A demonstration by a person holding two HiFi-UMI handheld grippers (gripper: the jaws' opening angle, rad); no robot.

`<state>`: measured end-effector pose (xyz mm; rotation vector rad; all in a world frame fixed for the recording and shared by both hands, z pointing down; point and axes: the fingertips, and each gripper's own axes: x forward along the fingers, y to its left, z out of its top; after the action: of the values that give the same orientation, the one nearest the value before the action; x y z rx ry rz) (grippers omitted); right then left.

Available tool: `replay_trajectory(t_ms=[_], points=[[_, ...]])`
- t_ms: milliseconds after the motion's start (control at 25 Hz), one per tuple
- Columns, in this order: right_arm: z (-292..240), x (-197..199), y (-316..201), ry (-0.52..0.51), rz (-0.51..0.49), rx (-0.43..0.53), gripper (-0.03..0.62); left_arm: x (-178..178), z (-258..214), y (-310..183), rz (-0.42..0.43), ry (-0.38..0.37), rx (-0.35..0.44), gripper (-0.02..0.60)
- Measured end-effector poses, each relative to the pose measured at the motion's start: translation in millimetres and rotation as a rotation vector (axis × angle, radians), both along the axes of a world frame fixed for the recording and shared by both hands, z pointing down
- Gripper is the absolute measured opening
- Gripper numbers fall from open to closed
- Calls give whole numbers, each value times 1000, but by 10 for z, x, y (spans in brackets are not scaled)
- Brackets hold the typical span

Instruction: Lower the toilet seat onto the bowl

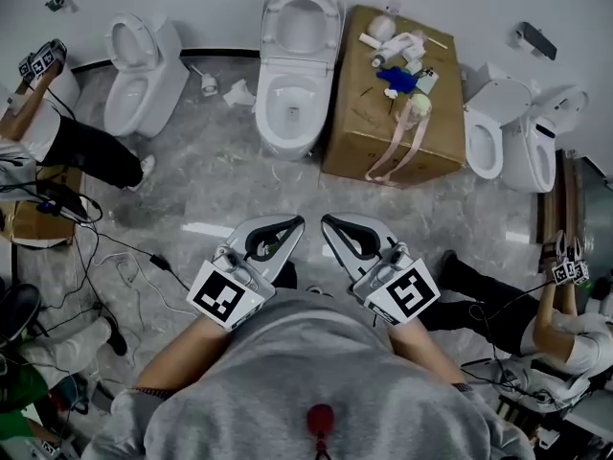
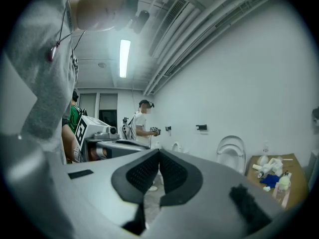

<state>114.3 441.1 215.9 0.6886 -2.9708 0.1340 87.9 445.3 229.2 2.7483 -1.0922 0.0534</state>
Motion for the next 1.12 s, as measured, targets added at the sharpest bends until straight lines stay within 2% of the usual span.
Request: replay_trajectory(t_ms=[320,480,680,840,1120], points=[[-24,-431,-554,29,24,1,15,-423,-95,-603,27,26,19,5],[-17,-620,-793,32,37,-4,15,-677,-97,-877,24,10,73,5],[5,-812,-1021,31,56,-7,15,-891,-103,-1095,29,20,77,5],[5,-865,-1181,21,64,-4,15,-965,-59,-1229,27,18,41,5],[71,-798,-1684,4,72,-3,15,-922,-28,-1707,17,15,70,5]])
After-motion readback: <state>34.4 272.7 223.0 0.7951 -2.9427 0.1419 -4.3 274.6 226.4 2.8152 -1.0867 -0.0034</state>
